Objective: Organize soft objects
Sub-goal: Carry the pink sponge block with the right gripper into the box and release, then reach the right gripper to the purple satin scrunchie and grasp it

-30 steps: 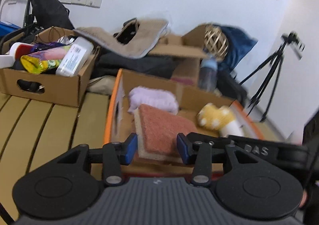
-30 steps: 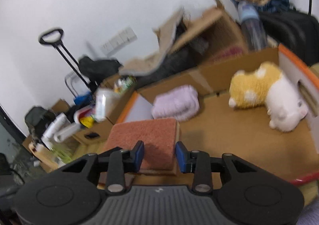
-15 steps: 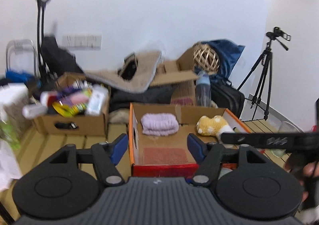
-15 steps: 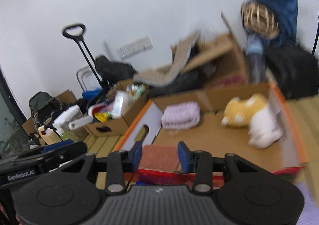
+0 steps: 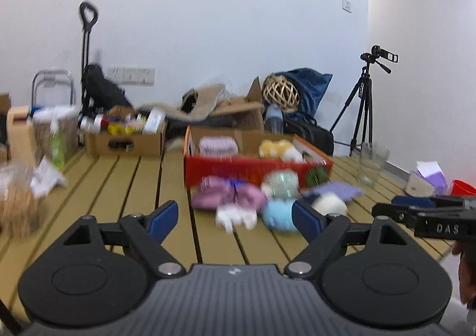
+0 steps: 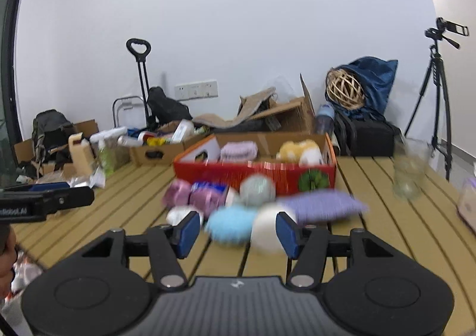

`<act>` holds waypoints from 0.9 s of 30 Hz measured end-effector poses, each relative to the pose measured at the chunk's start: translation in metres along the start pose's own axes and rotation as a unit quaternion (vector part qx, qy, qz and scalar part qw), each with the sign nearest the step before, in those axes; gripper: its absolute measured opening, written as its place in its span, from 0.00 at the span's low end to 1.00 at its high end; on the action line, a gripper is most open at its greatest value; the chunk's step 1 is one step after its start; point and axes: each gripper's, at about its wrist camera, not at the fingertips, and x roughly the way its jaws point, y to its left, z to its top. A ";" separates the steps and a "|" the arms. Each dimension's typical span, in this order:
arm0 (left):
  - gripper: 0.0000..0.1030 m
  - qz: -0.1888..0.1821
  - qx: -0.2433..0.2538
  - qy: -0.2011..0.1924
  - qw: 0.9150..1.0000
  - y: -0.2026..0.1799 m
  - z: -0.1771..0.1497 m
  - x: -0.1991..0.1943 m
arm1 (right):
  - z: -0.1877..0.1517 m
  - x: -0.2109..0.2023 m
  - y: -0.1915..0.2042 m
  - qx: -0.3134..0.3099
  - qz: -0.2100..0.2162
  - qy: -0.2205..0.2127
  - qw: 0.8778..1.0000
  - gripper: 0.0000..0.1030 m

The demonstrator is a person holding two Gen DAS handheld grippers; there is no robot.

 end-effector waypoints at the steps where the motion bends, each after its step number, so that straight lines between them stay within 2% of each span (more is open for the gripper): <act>1: 0.83 0.000 -0.004 0.005 1.000 -0.001 -0.009 -0.008 | -0.011 -0.010 0.003 0.003 -0.004 0.002 1.000 0.54; 7: 0.84 0.008 -0.003 0.026 1.000 -0.011 -0.044 -0.042 | -0.053 -0.044 0.012 0.019 -0.012 0.018 1.000 0.54; 15: 0.87 0.000 0.002 0.021 1.000 -0.019 -0.051 -0.055 | -0.063 -0.065 0.021 0.017 -0.005 0.013 1.000 0.54; 22: 0.87 0.005 -0.012 0.039 0.999 -0.009 -0.050 -0.020 | -0.063 -0.038 0.020 0.029 0.007 0.024 0.999 0.54; 25: 0.87 0.008 -0.010 0.043 0.999 -0.002 -0.041 0.010 | -0.056 -0.014 0.020 0.028 0.014 0.031 0.999 0.53; 27: 0.86 0.022 -0.012 0.052 0.998 0.006 -0.031 0.039 | -0.046 0.004 0.022 0.023 0.022 0.033 0.999 0.48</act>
